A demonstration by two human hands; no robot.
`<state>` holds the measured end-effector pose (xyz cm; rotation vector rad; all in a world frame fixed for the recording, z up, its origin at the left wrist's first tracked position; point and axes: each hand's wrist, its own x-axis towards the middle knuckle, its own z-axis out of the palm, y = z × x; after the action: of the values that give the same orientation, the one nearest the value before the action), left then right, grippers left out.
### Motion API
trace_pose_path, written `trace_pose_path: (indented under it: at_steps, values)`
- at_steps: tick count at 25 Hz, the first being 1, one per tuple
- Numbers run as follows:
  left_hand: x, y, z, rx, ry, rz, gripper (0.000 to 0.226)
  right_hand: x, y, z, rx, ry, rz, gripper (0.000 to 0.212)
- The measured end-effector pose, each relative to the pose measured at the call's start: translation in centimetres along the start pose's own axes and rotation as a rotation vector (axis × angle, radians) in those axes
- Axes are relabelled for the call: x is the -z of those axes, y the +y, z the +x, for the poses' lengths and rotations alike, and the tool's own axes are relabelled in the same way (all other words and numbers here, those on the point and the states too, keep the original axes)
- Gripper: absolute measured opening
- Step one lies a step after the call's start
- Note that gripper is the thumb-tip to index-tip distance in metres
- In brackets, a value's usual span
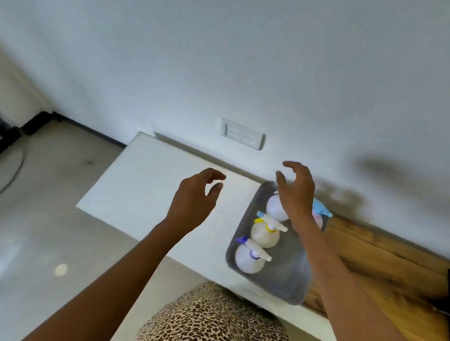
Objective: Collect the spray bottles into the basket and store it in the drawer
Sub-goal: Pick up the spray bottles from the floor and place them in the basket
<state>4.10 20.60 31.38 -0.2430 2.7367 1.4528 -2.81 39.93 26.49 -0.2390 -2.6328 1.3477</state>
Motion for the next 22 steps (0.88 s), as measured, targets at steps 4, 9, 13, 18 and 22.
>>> trace_pose_path:
  at_steps: [4,9,13,18,22]
  values:
    - [9.6,-4.9,-6.5,0.029,0.177,-0.006,0.017,-5.9,-9.8,-6.7,0.181,-0.124,0.137,0.021]
    - [20.3,-10.7,-14.4,0.108,0.449,-0.010,0.017,-13.9,-19.5,-15.8,0.357,-0.337,0.211,0.020]
    - [27.2,-16.0,-21.3,0.239,0.673,-0.016,0.015,-20.4,-25.6,-23.8,0.494,-0.585,0.223,0.020]
    - [32.9,-21.9,-28.0,0.434,0.914,-0.064,0.014,-28.0,-31.5,-31.5,0.674,-0.856,0.197,0.018]
    - [37.8,-27.0,-30.8,0.568,1.018,-0.094,0.015,-35.0,-36.4,-36.3,0.785,-1.036,0.163,0.017]
